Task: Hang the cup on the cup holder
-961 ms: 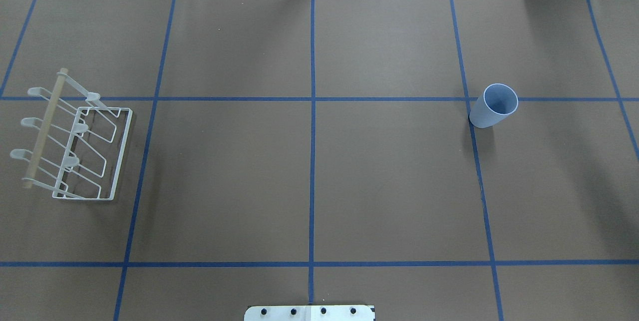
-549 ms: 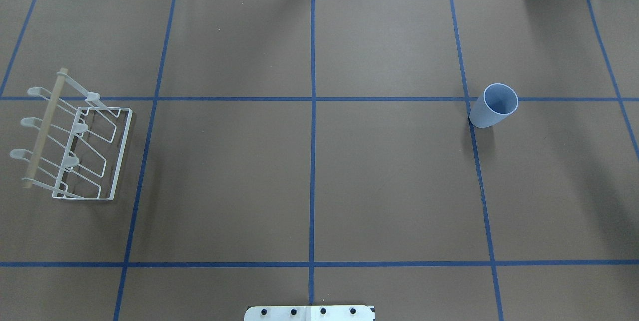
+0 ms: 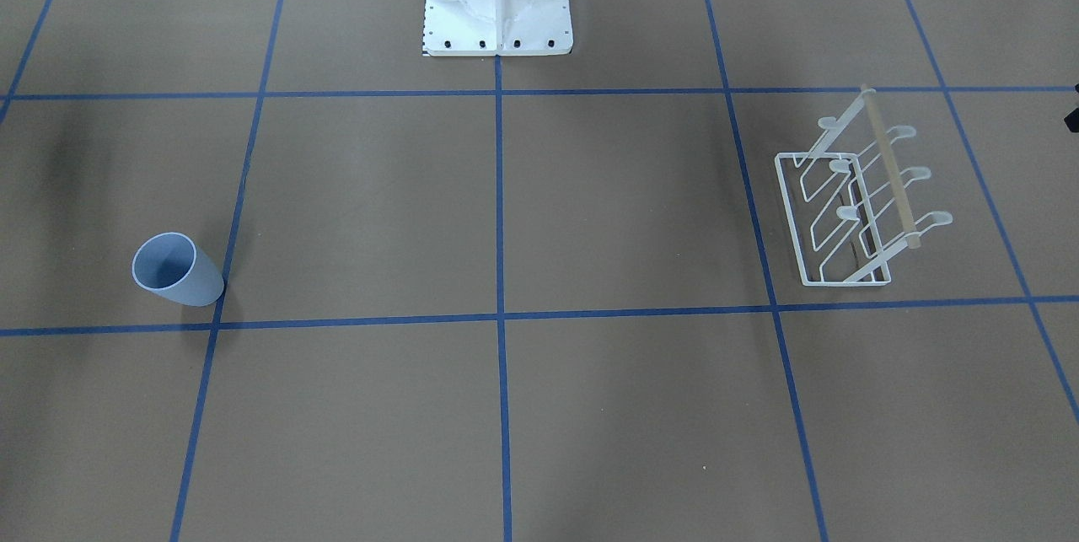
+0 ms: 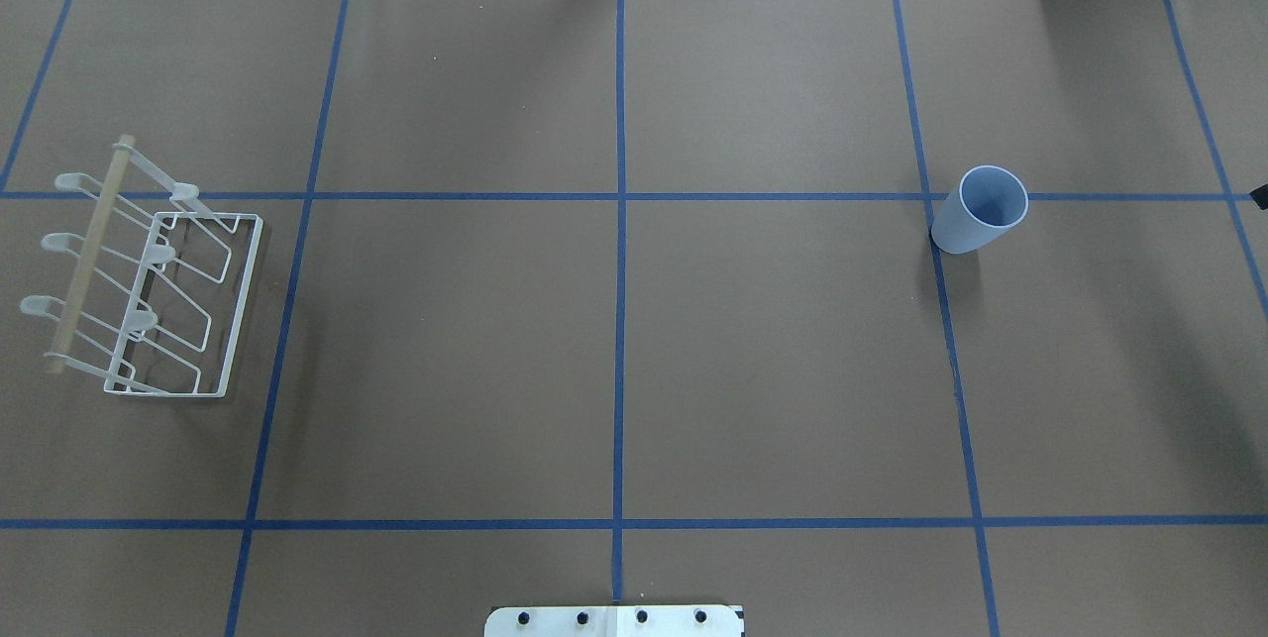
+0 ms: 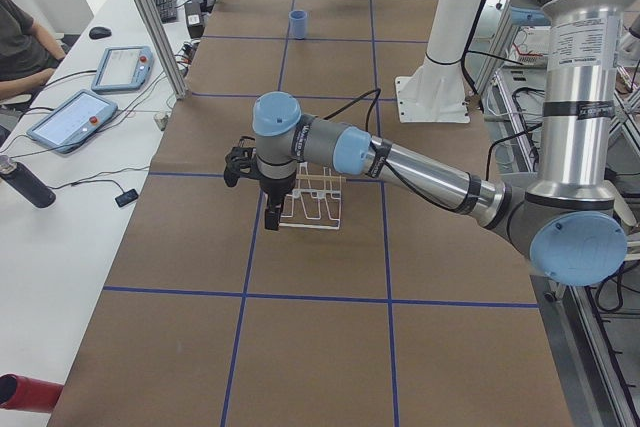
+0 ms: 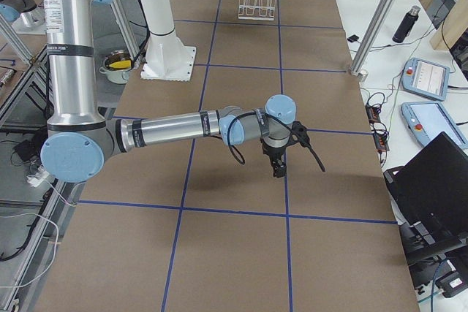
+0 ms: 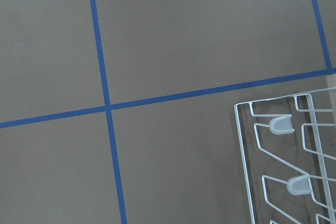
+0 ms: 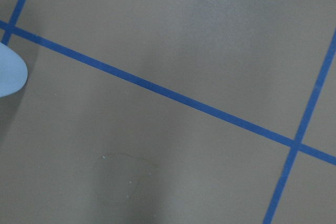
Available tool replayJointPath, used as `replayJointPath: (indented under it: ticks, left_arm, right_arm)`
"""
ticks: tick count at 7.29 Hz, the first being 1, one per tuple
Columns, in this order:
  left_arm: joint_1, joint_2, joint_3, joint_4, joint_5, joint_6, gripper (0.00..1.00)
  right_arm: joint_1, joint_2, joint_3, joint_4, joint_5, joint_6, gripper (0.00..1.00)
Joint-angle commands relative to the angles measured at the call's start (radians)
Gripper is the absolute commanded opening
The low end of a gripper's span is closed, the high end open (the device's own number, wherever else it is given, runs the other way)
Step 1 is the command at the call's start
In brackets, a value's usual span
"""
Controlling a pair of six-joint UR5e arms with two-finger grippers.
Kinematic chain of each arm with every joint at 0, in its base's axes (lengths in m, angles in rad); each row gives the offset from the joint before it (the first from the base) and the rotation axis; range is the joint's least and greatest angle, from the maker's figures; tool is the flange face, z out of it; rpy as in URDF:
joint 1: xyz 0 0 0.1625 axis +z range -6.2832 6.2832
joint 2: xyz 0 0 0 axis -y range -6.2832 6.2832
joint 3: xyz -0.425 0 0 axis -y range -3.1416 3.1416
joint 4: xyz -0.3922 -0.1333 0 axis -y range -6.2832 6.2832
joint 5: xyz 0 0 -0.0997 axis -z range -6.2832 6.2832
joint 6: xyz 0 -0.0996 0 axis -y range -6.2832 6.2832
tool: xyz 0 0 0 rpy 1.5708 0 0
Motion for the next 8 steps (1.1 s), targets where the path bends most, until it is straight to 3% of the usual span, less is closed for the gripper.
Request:
replayJointPath:
  ticks: [1,3,8]
  left_arm:
    - [0.002,0.001,0.006,0.001,-0.005,-0.014,0.98]
    - [0.006,-0.013,0.015,0.001,-0.005,-0.014,0.98]
    - [0.008,-0.056,0.081,0.0,-0.006,-0.003,0.98]
  right_arm:
    - [-0.122,0.053,-0.002,0.124,-0.018,0.271,1.0]
    - [-0.192,0.101,-0.005,0.128,-0.038,0.429,1.0]
    - [-0.24,0.166,-0.106,0.128,-0.042,0.441,1.0]
